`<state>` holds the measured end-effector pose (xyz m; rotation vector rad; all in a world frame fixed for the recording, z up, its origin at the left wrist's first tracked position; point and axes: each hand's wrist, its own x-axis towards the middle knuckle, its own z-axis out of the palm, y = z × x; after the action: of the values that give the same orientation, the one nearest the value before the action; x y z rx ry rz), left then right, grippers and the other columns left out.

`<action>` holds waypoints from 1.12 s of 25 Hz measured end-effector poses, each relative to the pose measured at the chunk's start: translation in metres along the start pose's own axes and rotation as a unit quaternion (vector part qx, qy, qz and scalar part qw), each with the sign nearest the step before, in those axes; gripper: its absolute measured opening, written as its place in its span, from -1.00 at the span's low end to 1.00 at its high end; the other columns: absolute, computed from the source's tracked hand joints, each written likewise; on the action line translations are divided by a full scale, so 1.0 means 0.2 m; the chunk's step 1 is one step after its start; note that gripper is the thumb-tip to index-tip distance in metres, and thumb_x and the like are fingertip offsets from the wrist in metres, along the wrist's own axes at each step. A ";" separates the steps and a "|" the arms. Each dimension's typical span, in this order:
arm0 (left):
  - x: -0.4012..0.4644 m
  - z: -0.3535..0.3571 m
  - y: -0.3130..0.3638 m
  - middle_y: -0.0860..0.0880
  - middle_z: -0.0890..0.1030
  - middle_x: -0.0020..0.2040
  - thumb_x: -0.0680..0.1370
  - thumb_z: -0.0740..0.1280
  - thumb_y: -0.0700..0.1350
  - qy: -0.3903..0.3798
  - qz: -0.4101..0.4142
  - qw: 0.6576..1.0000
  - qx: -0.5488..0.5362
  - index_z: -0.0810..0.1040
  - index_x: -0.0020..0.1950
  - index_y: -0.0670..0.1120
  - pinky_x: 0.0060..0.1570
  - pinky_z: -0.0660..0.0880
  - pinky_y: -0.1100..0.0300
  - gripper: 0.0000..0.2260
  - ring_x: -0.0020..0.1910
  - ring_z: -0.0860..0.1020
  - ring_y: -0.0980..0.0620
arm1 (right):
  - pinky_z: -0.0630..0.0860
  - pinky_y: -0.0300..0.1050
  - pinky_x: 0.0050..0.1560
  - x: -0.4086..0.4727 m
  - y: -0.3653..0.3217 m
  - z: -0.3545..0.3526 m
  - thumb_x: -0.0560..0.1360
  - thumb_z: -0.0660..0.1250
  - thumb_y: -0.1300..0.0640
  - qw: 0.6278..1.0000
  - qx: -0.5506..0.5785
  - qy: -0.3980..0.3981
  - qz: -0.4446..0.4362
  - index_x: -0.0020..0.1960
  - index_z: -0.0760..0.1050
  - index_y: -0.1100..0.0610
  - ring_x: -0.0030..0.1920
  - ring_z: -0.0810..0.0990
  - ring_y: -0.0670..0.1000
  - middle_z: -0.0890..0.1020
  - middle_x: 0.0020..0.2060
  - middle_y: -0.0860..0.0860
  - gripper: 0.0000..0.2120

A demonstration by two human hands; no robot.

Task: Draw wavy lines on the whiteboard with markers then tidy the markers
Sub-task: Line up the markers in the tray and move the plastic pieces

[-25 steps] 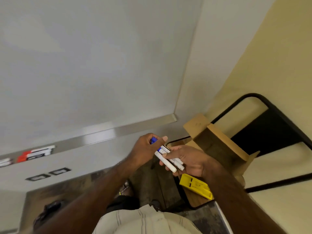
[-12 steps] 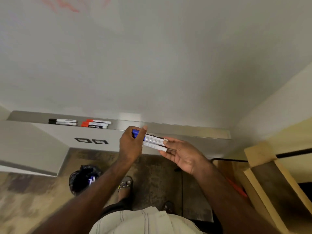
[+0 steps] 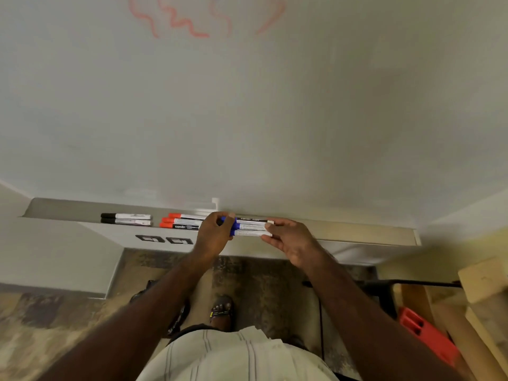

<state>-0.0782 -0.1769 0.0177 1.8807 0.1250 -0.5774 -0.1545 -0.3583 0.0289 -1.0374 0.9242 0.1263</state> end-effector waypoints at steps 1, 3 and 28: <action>0.04 -0.02 -0.01 -0.01 0.69 -0.07 0.71 0.27 -0.03 -0.011 -0.014 1.000 -0.012 0.63 0.13 -0.08 0.07 0.66 0.07 -0.82 -0.02 0.68 -0.03 | 0.73 -0.13 -0.09 0.04 0.01 0.02 0.56 0.43 0.41 1.000 0.004 0.003 0.007 0.12 0.63 0.30 0.09 0.73 0.19 0.70 0.15 0.28 -0.84; 0.11 -0.07 -0.03 -0.04 0.71 -0.03 0.72 0.24 -0.02 -0.021 -0.028 0.999 -0.010 0.64 0.00 0.02 0.23 0.61 -0.08 -0.79 0.06 0.68 -0.09 | 0.73 -0.12 -0.09 0.10 0.02 0.05 0.55 0.44 0.42 1.000 0.015 0.017 0.018 0.11 0.62 0.31 0.11 0.72 0.21 0.69 0.15 0.29 -0.84; 0.20 -0.18 0.03 -0.04 0.66 -0.13 0.73 0.18 -0.19 -0.105 -0.084 0.991 -0.019 0.59 -0.08 -0.07 -0.11 0.54 0.43 -0.73 -0.17 0.61 0.11 | 0.44 -0.20 -0.07 0.28 0.04 0.17 0.55 0.36 0.20 0.842 -0.505 0.149 -0.118 -0.10 0.74 0.15 -0.01 0.67 0.14 0.75 -0.13 0.06 -0.83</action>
<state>-0.0294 -0.1551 0.0148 1.7705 0.1564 -0.8783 -0.1034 -0.3459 -0.0105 -2.1999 1.0038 0.2655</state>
